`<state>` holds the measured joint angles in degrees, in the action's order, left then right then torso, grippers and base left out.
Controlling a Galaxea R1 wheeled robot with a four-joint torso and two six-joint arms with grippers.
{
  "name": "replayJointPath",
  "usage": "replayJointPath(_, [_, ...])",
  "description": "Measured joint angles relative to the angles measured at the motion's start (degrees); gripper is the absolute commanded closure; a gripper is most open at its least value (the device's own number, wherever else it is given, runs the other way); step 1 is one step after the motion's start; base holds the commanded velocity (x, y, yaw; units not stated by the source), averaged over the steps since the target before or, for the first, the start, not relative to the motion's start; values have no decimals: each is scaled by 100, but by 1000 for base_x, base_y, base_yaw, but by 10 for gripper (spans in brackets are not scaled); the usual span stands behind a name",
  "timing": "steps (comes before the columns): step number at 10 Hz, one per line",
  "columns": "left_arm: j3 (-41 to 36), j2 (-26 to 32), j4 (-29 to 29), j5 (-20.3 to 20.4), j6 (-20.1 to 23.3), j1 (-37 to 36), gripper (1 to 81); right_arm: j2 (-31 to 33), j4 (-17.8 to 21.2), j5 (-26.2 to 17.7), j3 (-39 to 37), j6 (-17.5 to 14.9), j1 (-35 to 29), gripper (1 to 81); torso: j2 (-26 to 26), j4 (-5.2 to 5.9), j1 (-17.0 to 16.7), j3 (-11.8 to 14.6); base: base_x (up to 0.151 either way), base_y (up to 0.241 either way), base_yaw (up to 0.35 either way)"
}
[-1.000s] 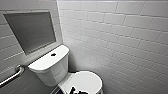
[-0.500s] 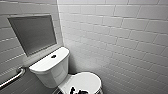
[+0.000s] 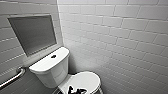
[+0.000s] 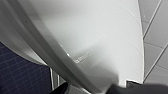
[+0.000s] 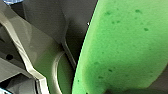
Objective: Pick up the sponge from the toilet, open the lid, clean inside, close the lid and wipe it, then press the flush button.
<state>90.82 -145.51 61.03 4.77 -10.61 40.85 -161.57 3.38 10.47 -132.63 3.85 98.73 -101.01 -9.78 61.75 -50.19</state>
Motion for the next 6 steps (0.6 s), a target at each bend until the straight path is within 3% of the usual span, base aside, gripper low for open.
replayJointPath(6, [-606, 833, 40, 295, -628, -124, 10, -2, 0, 2, 0, 2, 2, 811, 0, 0, 0, 2, 0, 0, 0])
